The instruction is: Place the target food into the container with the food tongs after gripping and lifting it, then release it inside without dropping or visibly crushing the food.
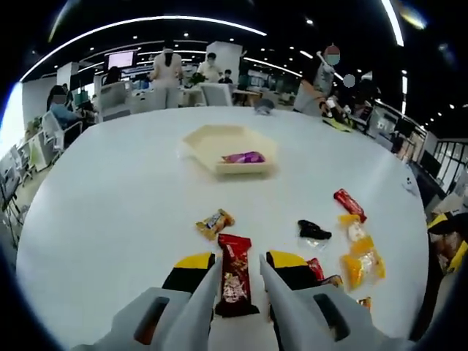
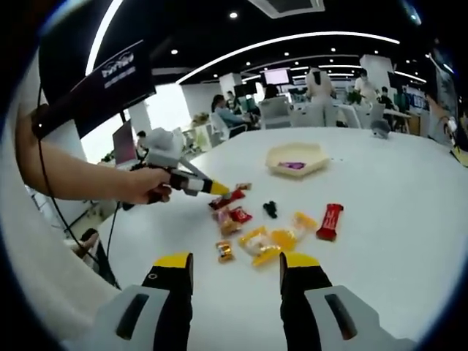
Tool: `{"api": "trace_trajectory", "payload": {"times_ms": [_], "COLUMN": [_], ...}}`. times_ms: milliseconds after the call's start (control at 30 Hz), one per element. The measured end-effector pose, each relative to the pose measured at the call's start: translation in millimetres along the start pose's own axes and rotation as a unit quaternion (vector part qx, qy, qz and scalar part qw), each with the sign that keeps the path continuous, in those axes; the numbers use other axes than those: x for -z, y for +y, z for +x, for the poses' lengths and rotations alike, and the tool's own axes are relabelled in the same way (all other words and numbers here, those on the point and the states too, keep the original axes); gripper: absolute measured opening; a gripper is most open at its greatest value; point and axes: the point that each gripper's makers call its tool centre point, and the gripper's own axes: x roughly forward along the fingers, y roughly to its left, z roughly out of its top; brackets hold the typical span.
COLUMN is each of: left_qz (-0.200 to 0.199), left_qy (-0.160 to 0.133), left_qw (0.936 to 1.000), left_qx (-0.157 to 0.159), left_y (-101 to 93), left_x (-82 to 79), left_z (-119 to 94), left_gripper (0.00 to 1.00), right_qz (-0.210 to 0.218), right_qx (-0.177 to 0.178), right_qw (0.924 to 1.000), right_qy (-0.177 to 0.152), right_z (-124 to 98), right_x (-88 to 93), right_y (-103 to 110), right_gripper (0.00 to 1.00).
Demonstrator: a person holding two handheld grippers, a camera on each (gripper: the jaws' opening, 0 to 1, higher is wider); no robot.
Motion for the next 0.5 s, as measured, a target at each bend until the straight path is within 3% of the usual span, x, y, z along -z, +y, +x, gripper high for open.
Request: {"api": "trace_trajectory", "payload": {"times_ms": [167,367,500], "left_qz": [-0.003,-0.009,-0.014], "left_qy": [0.003,0.010,0.012], "left_qw": [1.0000,0.9999,0.9998], "left_qx": [0.005,0.007,0.008], "left_y": [-3.0,-3.1,-3.8], "left_x": [0.7,0.5,1.9], "left_z": [2.7,5.3,6.8], "left_gripper": [0.27,0.27,0.27], "right_qz": [-0.002,0.003,0.000], "right_qx": [-0.007,-0.001,-0.008], "right_qw": [0.9999,1.0000,0.9999], "right_qy": [0.009,0.001,0.008], "right_z": [3.4,8.3,11.0], "right_x": [6.3,-2.7,1.5], "right_y": [3.6,-1.8,2.5], "right_gripper": [0.48,0.47,0.47]}}
